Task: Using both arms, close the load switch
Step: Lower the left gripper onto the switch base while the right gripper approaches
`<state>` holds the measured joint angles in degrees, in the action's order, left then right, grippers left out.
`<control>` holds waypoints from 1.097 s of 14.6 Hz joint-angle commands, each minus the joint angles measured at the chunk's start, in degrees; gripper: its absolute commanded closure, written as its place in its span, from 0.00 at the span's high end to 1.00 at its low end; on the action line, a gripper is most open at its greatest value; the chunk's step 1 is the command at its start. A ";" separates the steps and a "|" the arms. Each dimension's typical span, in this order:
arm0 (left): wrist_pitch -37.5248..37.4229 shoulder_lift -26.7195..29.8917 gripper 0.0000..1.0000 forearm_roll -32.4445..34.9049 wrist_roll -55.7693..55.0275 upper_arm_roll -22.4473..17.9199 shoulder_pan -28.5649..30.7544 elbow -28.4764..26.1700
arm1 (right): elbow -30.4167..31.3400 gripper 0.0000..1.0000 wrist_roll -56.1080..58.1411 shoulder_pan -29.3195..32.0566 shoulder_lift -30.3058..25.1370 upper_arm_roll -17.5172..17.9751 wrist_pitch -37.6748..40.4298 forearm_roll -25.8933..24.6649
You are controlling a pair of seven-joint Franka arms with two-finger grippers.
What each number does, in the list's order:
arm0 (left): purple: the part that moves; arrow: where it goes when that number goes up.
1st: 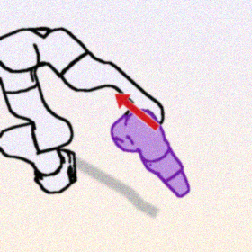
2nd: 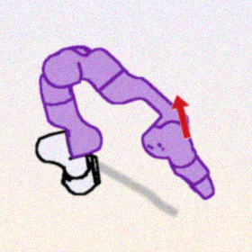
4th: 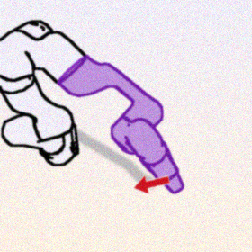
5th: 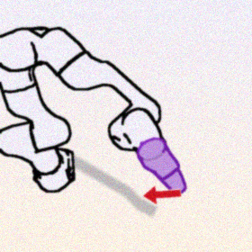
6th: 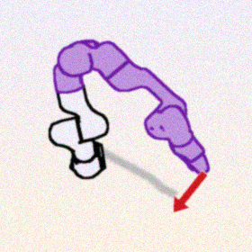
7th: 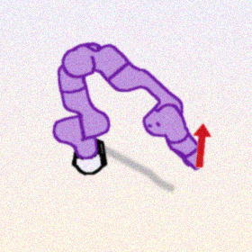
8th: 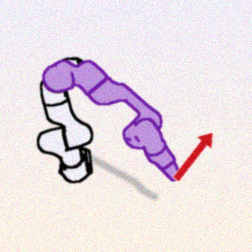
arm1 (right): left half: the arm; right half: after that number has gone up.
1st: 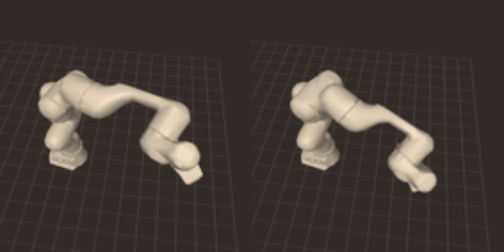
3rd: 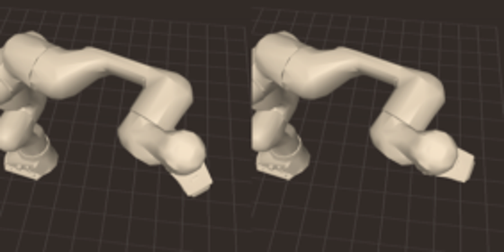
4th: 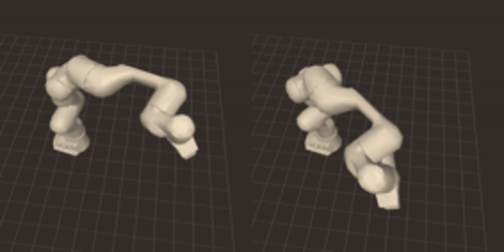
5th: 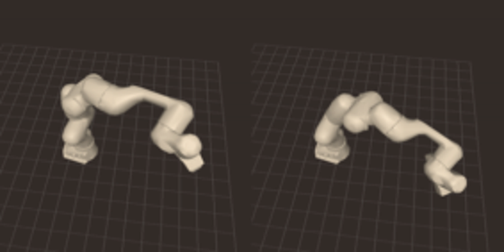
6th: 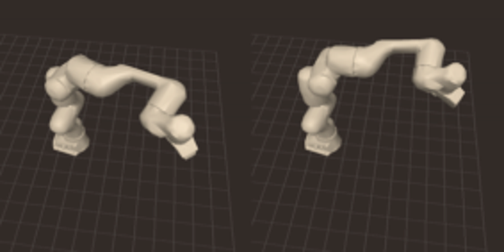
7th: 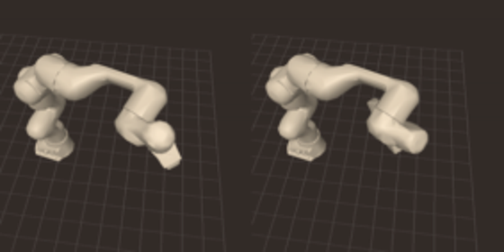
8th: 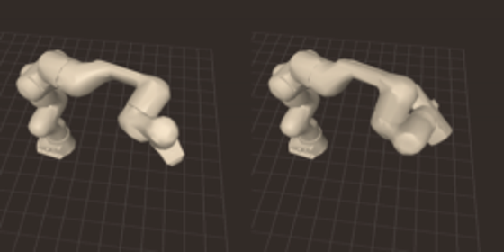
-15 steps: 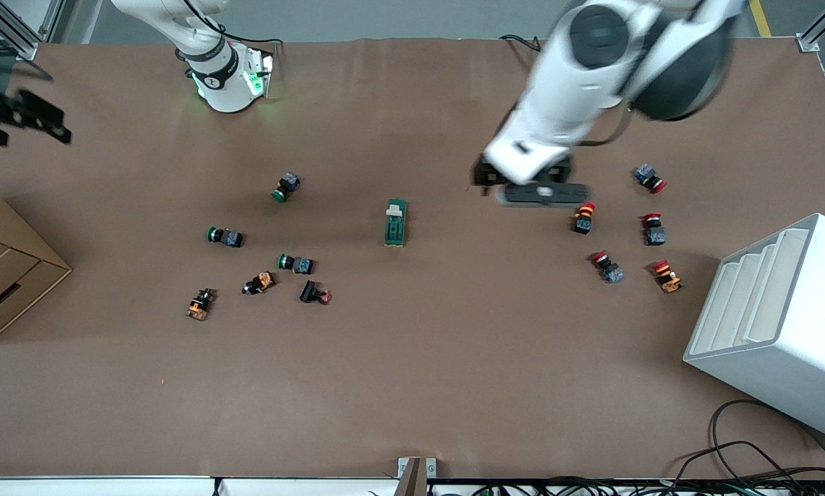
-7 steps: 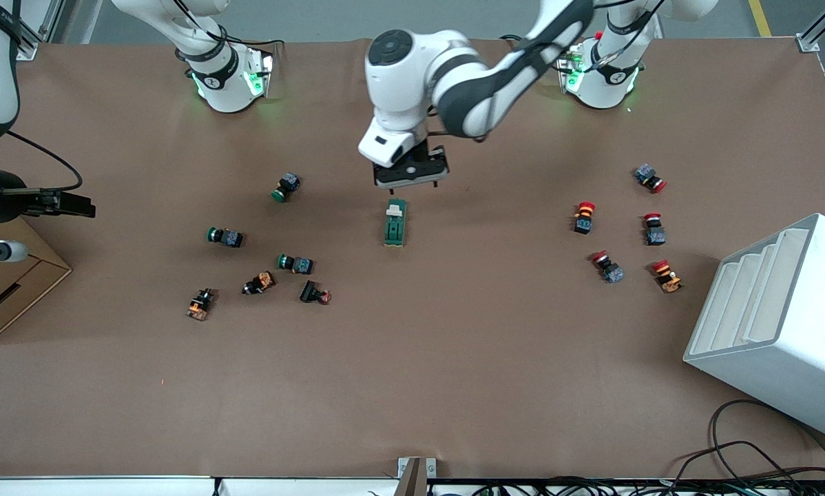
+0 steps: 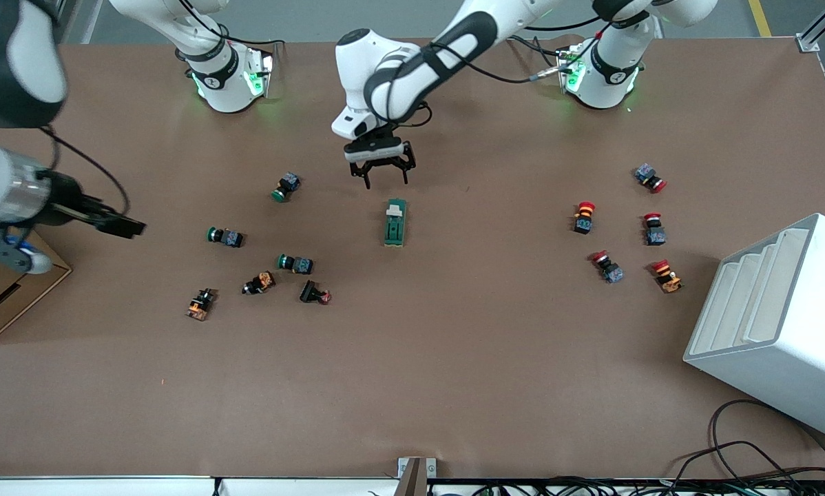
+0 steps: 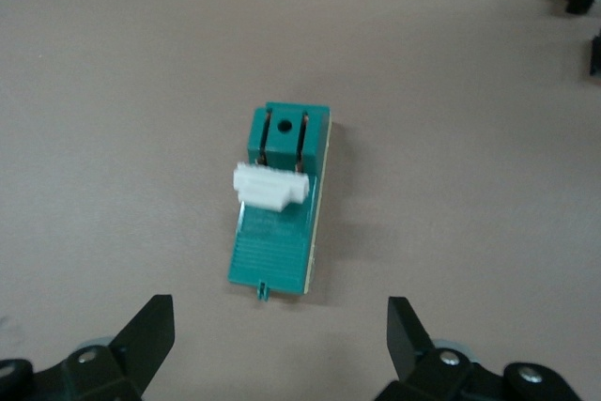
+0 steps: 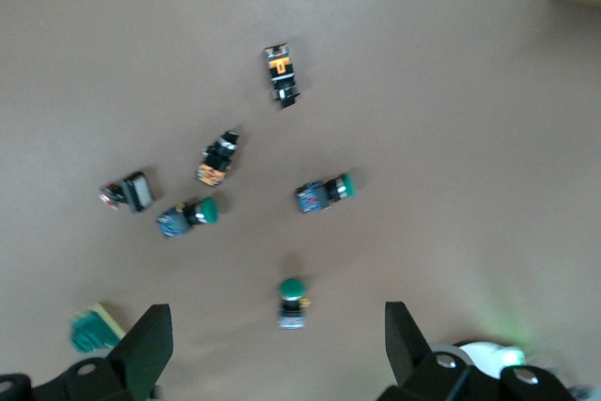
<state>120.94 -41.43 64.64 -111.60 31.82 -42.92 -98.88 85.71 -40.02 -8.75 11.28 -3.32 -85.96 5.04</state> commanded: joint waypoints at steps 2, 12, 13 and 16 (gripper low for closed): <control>0.35 0.82 1.00 17.06 -13.60 -0.18 0.38 -9.03 | 2.61 1.00 -26.27 -10.21 1.72 -0.20 -7.53 0.24; -9.83 -5.50 1.00 42.31 -30.78 -0.88 -1.64 -10.54 | 11.64 1.00 -67.09 -27.10 10.34 -0.20 -35.20 0.32; -11.24 -6.46 1.00 43.28 -30.95 -0.97 -1.64 -10.63 | 14.45 1.00 -69.12 -28.16 10.34 -0.20 -39.59 0.32; -11.69 -7.44 1.00 44.34 -31.74 -1.06 -1.72 -10.63 | 20.79 1.00 -76.49 -32.01 11.91 -0.28 -51.29 0.32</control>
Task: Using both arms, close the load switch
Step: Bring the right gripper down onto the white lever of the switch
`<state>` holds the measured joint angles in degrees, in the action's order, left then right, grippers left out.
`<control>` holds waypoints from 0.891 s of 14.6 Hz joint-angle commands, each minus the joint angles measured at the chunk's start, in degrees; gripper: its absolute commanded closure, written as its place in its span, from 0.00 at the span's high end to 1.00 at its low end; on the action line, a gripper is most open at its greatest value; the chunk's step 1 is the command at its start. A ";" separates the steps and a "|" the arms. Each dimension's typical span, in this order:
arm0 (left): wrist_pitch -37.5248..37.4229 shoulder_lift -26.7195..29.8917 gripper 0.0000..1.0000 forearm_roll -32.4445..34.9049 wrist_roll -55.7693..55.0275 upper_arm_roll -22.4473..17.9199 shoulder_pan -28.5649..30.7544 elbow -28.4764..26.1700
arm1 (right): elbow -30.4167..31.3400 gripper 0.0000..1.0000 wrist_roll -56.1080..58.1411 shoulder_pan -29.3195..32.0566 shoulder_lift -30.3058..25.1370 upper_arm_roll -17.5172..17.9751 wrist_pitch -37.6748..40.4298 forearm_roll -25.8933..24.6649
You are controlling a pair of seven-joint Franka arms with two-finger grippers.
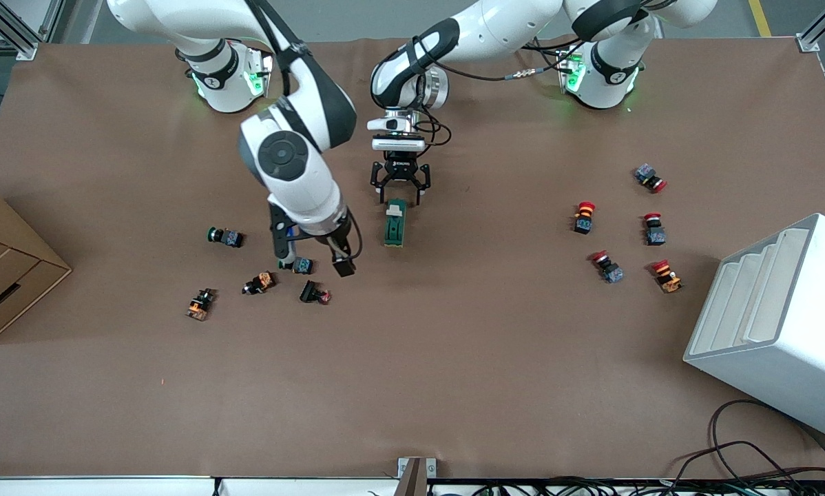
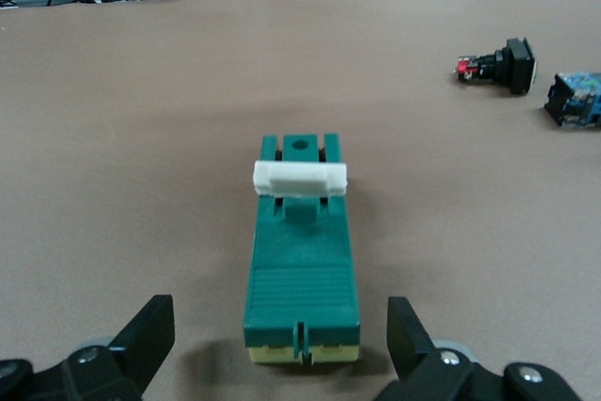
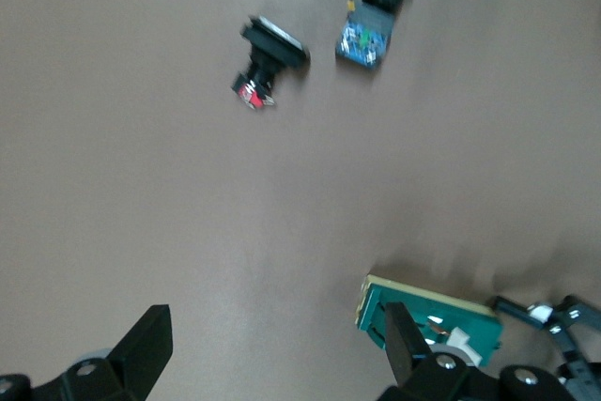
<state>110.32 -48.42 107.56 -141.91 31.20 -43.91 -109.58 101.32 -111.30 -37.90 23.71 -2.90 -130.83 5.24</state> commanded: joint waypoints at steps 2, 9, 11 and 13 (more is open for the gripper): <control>-2.29 -1.32 1.00 2.73 -3.45 -0.44 -1.18 0.07 | 7.04 1.00 -9.44 -5.60 0.63 -0.70 -10.04 0.04; -3.27 -2.11 1.00 3.79 -5.57 -0.44 -1.27 0.07 | 9.85 1.00 -16.04 -11.93 2.04 -0.70 -11.19 -0.05; -3.36 -2.20 1.00 3.79 -5.57 -0.44 -1.35 0.07 | 11.95 1.00 -16.23 -12.98 2.04 -0.79 -13.73 0.04; -3.71 -2.55 1.00 3.79 -5.57 -0.44 -1.35 -0.02 | 14.94 1.00 -16.58 -13.34 2.04 -0.79 -18.38 -0.05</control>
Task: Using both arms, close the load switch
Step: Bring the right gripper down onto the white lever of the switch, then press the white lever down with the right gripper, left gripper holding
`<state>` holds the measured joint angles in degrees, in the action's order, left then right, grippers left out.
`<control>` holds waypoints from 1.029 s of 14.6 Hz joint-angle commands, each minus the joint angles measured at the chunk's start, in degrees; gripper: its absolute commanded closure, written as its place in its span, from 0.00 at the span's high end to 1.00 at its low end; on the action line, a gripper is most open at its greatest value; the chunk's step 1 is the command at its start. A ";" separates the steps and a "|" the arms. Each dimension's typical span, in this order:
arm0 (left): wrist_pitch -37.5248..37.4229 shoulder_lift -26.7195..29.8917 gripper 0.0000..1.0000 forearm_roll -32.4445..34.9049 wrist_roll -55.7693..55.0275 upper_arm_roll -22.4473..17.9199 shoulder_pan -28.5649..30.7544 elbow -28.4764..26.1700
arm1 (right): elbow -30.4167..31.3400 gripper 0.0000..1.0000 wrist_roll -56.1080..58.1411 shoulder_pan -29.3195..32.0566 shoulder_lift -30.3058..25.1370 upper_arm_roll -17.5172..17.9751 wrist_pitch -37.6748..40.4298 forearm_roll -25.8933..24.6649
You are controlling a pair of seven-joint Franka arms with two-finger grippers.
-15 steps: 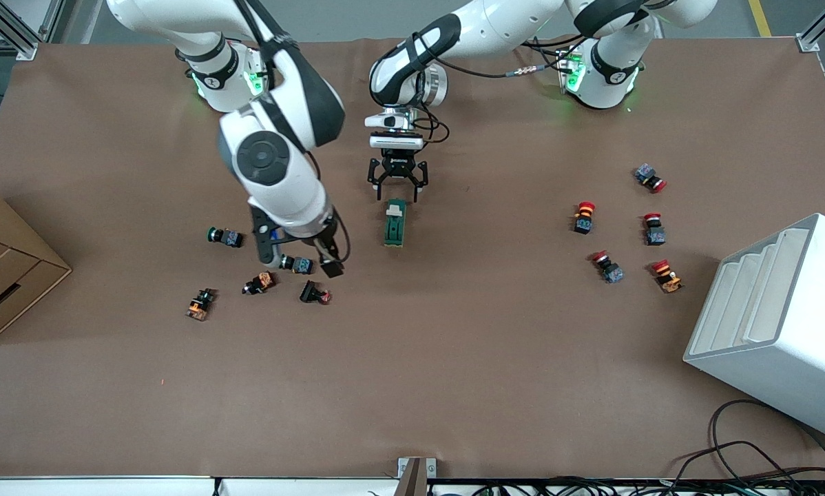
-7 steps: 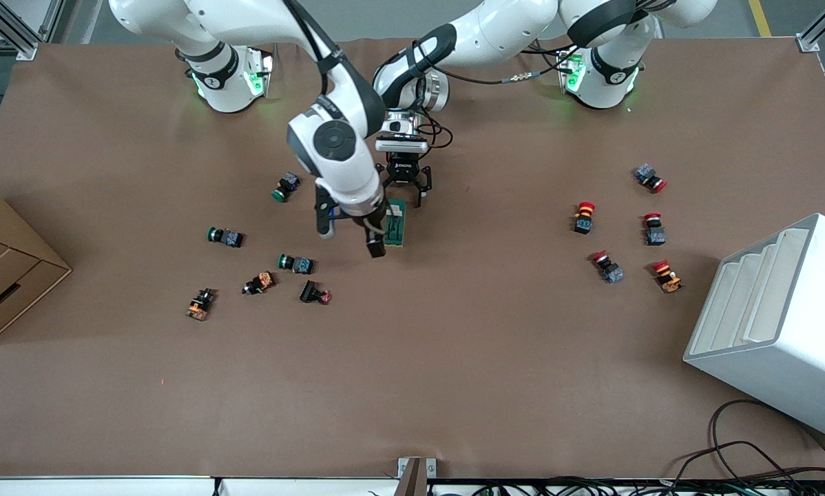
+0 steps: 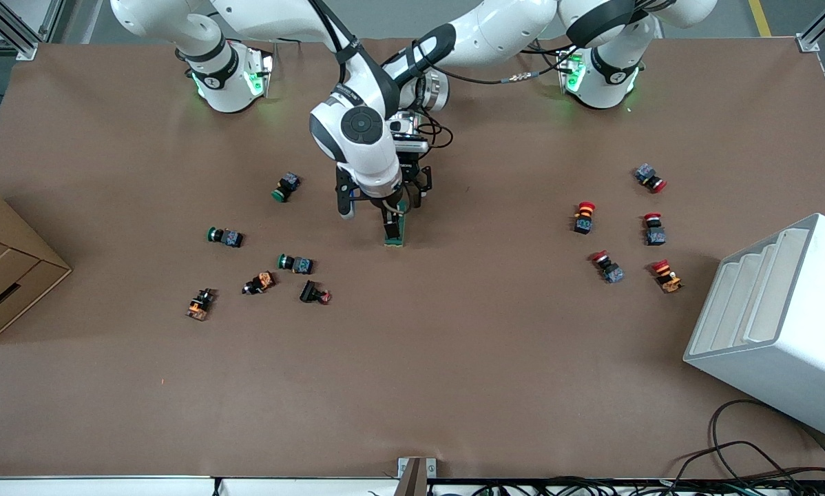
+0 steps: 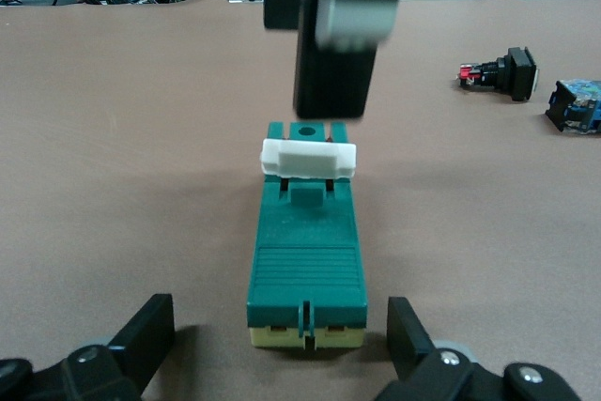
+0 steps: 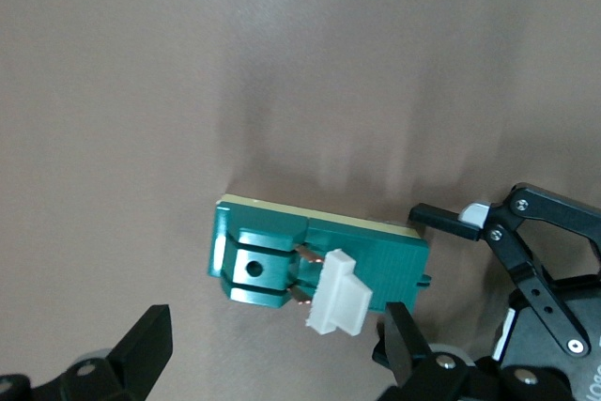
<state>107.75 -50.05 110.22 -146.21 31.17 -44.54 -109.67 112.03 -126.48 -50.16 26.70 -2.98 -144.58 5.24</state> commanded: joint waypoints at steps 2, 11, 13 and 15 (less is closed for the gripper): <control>-2.54 -1.45 1.00 1.13 -1.26 -0.41 -0.81 0.07 | 5.39 1.00 -1.67 -1.61 -0.60 -0.71 -7.37 0.04; -2.55 -1.36 1.00 1.05 -0.74 -0.49 -0.37 0.24 | 4.78 1.00 -1.67 -1.61 3.19 -1.06 -13.79 -0.67; -2.55 -1.36 1.00 1.05 -0.74 -0.49 -0.37 0.07 | 3.82 1.00 -1.67 -1.09 3.27 -1.15 -13.80 -0.75; -2.55 -1.45 1.00 1.05 -0.74 -0.49 -0.37 0.07 | 2.59 1.00 -1.41 -0.03 3.45 -1.15 -13.71 -0.84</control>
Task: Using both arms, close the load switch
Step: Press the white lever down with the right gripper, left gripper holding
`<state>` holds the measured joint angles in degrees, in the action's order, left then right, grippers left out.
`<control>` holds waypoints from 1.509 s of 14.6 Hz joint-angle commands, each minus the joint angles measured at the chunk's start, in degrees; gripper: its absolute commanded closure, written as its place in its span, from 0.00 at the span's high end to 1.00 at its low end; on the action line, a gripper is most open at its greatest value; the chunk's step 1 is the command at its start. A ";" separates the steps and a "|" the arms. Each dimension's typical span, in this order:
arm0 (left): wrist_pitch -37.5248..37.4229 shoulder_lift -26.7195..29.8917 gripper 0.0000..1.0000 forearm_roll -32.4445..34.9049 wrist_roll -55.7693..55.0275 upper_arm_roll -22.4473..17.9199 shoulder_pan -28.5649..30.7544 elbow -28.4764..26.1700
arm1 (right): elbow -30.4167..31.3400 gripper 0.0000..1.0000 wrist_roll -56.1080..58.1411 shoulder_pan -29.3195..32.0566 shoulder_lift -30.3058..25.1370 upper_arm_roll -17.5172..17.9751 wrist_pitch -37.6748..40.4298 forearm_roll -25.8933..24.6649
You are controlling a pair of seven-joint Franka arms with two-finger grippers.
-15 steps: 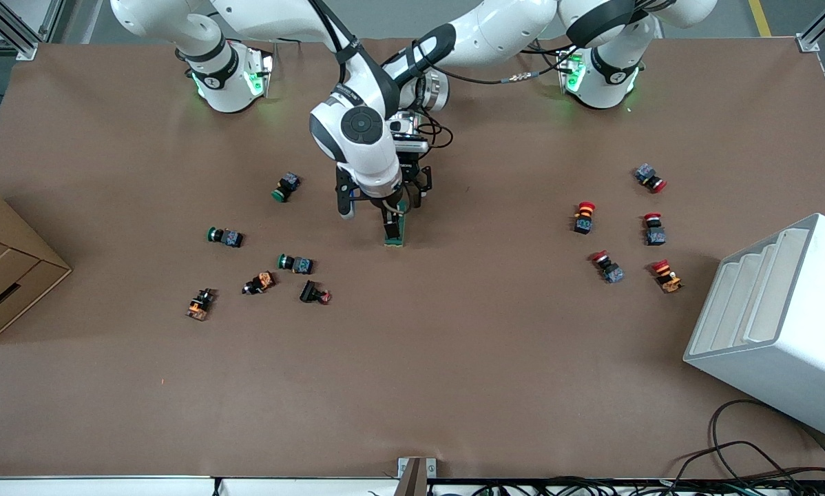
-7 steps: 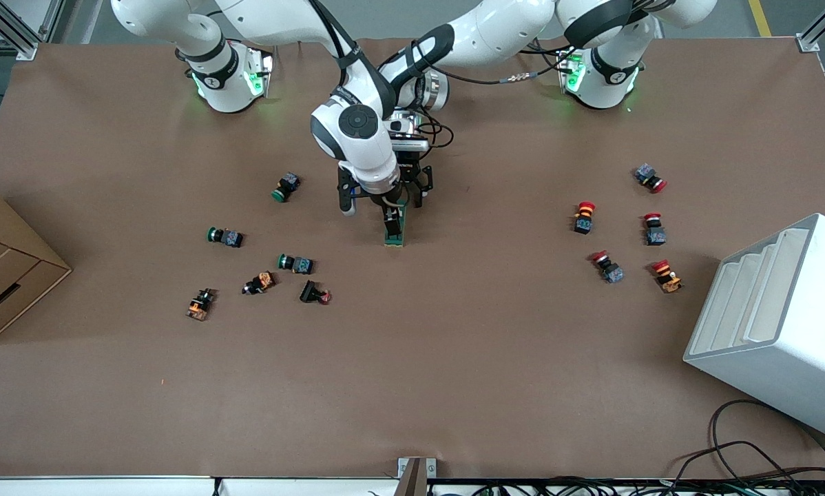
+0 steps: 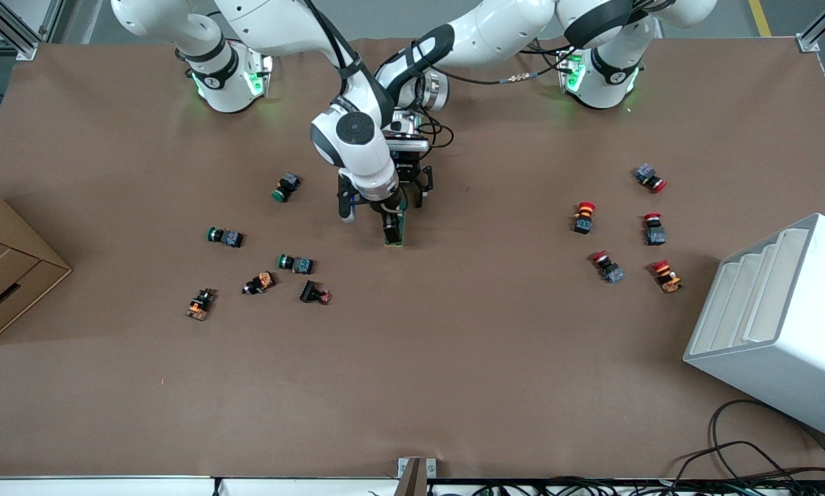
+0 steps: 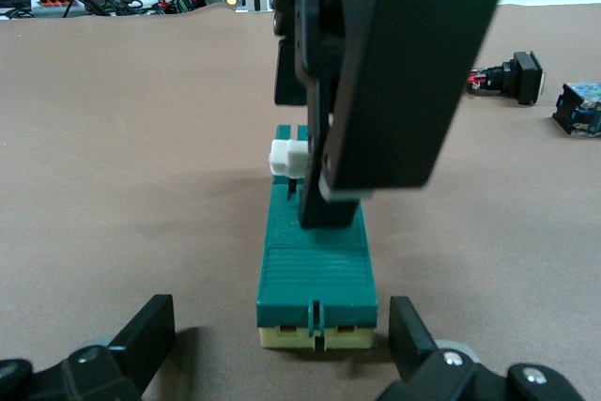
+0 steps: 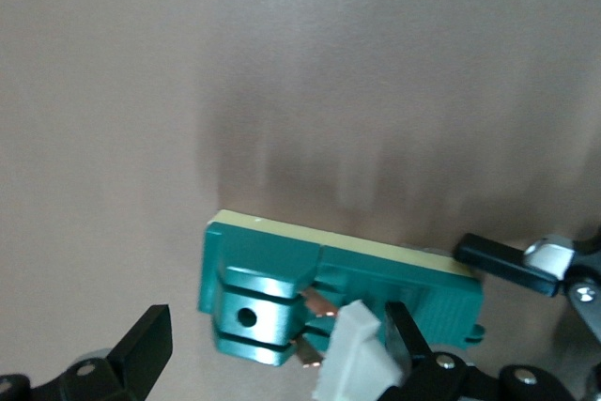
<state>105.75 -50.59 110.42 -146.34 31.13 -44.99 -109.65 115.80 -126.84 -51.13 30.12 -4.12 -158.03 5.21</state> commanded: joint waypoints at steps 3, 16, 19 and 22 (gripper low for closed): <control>-0.55 -0.83 1.00 0.85 -0.87 -0.45 0.16 0.13 | -3.12 1.00 -0.69 2.17 0.64 -0.01 0.00 -1.08; -0.55 -0.39 1.00 0.15 -0.26 -0.45 0.69 0.13 | -11.83 1.00 2.92 6.31 7.94 0.07 0.44 -1.17; -0.55 -0.47 1.00 0.15 -0.26 -0.45 0.69 0.13 | -14.62 1.00 4.23 6.48 7.41 -0.01 5.68 -1.25; -0.55 -0.56 1.00 0.15 -0.43 -0.36 0.61 0.13 | -21.92 1.00 8.61 8.23 7.15 -0.28 20.35 -1.08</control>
<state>105.64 -50.60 110.42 -146.34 31.02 -44.64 -109.61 101.58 -122.90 -46.04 35.44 -3.80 -144.25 5.00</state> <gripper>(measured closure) 0.000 0.000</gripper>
